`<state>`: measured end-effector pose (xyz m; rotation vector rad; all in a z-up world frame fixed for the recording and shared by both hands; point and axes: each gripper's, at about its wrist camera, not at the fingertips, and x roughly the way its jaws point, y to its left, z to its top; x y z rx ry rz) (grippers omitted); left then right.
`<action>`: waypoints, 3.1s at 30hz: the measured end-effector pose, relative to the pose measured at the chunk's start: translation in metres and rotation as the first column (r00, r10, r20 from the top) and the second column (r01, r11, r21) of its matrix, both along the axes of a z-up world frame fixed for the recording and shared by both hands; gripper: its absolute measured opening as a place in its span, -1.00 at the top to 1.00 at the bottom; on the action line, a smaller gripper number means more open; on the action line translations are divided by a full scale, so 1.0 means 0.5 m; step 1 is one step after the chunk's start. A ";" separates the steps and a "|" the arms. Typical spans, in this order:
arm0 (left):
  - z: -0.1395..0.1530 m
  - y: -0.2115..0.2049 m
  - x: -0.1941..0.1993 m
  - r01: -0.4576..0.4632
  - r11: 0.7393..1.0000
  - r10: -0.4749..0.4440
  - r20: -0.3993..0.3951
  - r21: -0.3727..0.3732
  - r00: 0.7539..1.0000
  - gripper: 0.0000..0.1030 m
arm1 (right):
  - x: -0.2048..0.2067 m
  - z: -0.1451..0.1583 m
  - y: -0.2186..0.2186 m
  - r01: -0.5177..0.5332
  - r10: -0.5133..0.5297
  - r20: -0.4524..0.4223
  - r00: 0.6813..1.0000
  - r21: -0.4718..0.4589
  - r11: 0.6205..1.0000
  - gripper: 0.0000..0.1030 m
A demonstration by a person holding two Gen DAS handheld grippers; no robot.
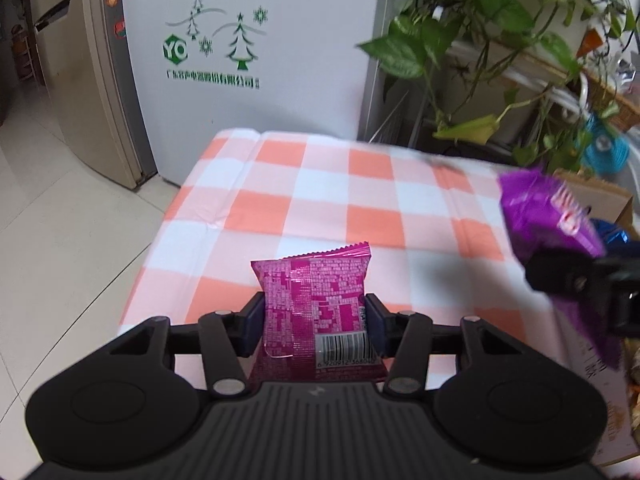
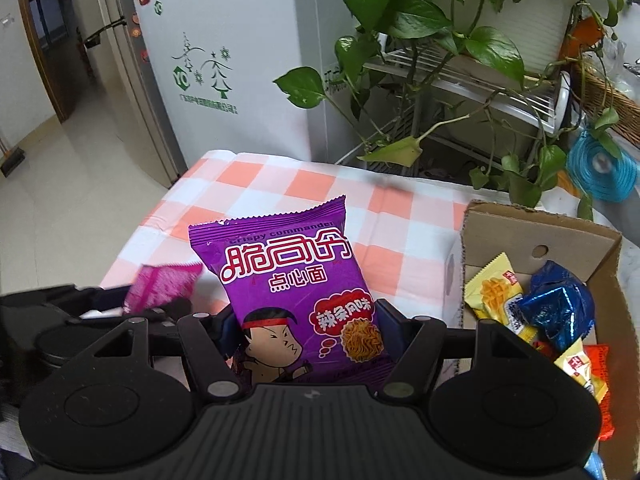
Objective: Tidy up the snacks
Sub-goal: 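Carry pink bag with left tool while right tool carries purple bag to box, then open both grippers over the box, dropping both bags inside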
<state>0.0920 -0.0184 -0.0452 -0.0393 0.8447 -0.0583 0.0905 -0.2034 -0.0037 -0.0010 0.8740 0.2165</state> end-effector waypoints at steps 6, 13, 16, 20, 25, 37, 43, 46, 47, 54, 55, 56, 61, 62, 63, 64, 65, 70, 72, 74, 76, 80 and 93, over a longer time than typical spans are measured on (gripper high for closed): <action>0.034 -0.011 -0.014 0.020 1.000 -0.019 0.043 -0.021 0.999 0.02 | -0.006 0.006 -0.007 -0.014 0.014 -0.002 1.000 0.023 1.000 -0.41; 0.055 -0.023 -0.026 0.036 0.998 -0.034 0.061 -0.045 0.998 0.02 | -0.013 0.005 -0.014 -0.022 0.023 -0.009 1.000 0.024 0.999 -0.41; 0.064 -0.021 -0.034 0.031 0.998 -0.028 0.070 -0.053 0.997 0.02 | -0.016 0.003 -0.016 -0.030 0.031 -0.009 0.999 0.007 1.000 -0.41; 0.077 -0.015 -0.042 0.024 0.998 -0.018 0.087 -0.057 0.996 0.02 | -0.021 0.007 -0.019 -0.037 0.037 0.001 0.999 -0.011 0.999 -0.41; 0.080 0.000 -0.062 0.002 0.998 0.006 0.115 -0.066 0.993 0.02 | -0.031 0.024 -0.028 -0.041 0.041 0.027 0.999 -0.007 0.999 -0.41; 0.076 -0.006 -0.116 -0.062 0.988 0.075 0.090 -0.143 0.993 0.02 | -0.049 0.060 -0.087 -0.021 0.018 0.082 0.996 0.034 0.999 -0.41; 0.100 -0.064 -0.134 -0.007 0.986 0.024 0.107 -0.164 0.994 0.02 | -0.062 0.077 -0.148 0.009 -0.017 0.100 0.995 0.082 0.997 -0.41; 0.111 -0.103 -0.142 0.032 0.985 -0.013 0.114 -0.170 0.993 0.02 | -0.070 0.083 -0.188 0.038 -0.050 0.108 0.993 0.104 0.994 -0.41; 0.114 -0.116 -0.144 0.045 0.984 -0.025 0.116 -0.173 0.993 0.02 | -0.073 0.085 -0.202 0.053 -0.066 0.113 0.991 0.110 0.992 -0.41; 0.125 -0.229 -0.161 0.162 0.972 -0.141 0.126 -0.171 0.982 0.02 | -0.082 0.078 -0.300 0.163 -0.181 0.108 0.978 0.162 0.973 -0.42; 0.126 -0.245 -0.163 0.179 0.969 -0.158 0.126 -0.172 0.979 0.02 | -0.083 0.077 -0.313 0.175 -0.195 0.107 0.975 0.175 0.969 -0.42; 0.126 -0.261 -0.165 0.194 0.966 -0.174 0.125 -0.171 0.977 0.02 | -0.084 0.076 -0.326 0.188 -0.210 0.103 0.972 0.193 0.963 -0.42; 0.127 -0.334 -0.167 0.259 0.953 -0.240 0.128 -0.156 0.962 0.02 | -0.078 0.064 -0.360 0.237 -0.259 0.080 0.962 0.216 0.947 -0.42; 0.128 -0.348 -0.166 0.270 0.951 -0.252 0.129 -0.154 0.959 0.02 | -0.074 0.062 -0.365 0.243 -0.266 0.075 0.961 0.227 0.943 -0.42; 0.129 -0.362 -0.165 0.280 0.948 -0.262 0.130 -0.152 0.956 0.02 | -0.070 0.059 -0.370 0.250 -0.273 0.069 0.960 0.236 0.939 -0.42; 0.129 -0.376 -0.166 0.290 0.945 -0.272 0.131 -0.150 0.953 0.02 | -0.068 0.057 -0.379 0.256 -0.278 0.064 0.958 0.238 0.937 -0.42; 0.129 -0.390 -0.166 0.302 0.942 -0.284 0.130 -0.147 0.950 0.02 | -0.066 0.056 -0.382 0.261 -0.282 0.060 0.958 0.237 0.936 -0.42; 0.123 -0.444 -0.170 0.350 0.928 -0.335 0.128 -0.124 0.933 0.02 | -0.056 0.042 -0.397 0.260 -0.280 0.040 0.959 0.266 0.928 -0.42; 0.117 -0.456 -0.168 0.363 0.924 -0.350 0.121 -0.116 0.929 0.02 | -0.052 0.036 -0.398 0.256 -0.275 0.037 0.961 0.264 0.930 -0.42; 0.111 -0.466 -0.165 0.373 0.920 -0.362 0.107 -0.116 0.926 0.01 | -0.049 0.032 -0.402 0.252 -0.272 0.033 0.962 0.281 0.926 -0.44; 0.110 -0.475 -0.169 0.383 0.918 -0.372 0.106 -0.104 0.922 -0.08 | -0.048 0.031 -0.408 0.257 -0.278 0.027 0.960 0.302 0.918 -0.47; 0.114 -0.485 -0.183 0.388 0.921 -0.382 0.116 -0.039 0.917 -0.31 | -0.057 0.035 -0.413 0.261 -0.288 0.043 0.957 0.311 0.914 -0.66; 0.125 -0.457 -0.191 0.315 0.949 -0.316 0.057 0.020 0.947 -0.76 | -0.077 0.030 -0.398 0.271 -0.288 0.031 0.957 0.257 0.928 -0.89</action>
